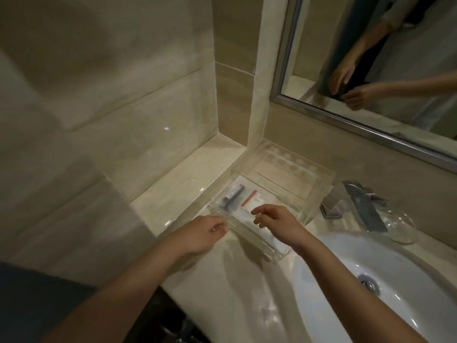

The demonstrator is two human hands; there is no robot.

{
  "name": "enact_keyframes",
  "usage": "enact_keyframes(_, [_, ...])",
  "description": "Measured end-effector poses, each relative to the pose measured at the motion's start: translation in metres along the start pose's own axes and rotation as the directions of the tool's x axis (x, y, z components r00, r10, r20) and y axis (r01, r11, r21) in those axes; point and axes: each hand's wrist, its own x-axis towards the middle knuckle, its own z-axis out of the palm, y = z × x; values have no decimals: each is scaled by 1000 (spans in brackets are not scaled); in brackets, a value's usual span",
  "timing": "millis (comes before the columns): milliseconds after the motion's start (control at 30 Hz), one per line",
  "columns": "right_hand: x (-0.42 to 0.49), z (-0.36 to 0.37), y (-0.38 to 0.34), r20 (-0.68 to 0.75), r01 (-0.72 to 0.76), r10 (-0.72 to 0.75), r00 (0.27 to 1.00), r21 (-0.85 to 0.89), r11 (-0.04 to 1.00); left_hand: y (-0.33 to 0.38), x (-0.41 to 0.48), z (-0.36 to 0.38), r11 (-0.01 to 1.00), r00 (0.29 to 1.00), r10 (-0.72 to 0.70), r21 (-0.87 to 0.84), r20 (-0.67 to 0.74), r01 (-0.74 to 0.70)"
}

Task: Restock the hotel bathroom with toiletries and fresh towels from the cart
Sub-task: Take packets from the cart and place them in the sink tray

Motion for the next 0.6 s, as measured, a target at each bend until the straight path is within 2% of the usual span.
enact_keyframes(67, [-12,0,-15,89,67,-58,994,-99,993,3,-28,-5,998,998,-64,-20,13,65])
enact_keyframes(167, [-29,9,-32,192,185,-144,971,-218,958,4,-74,-11,992,993,-113,-55,-42,110])
enact_keyframes(300, [-53,38,-57,372,342,-221,902,-298,891,-1,-140,-8,975,972,-203,-113,-117,190])
enact_keyframes(433, [-78,80,-86,590,536,-250,768,-377,756,-17,-210,7,947,940,-312,-123,-140,296])
enact_keyframes(600, [-114,139,-122,782,749,-261,567,-356,559,-39,-301,35,861,842,-504,-196,-193,470])
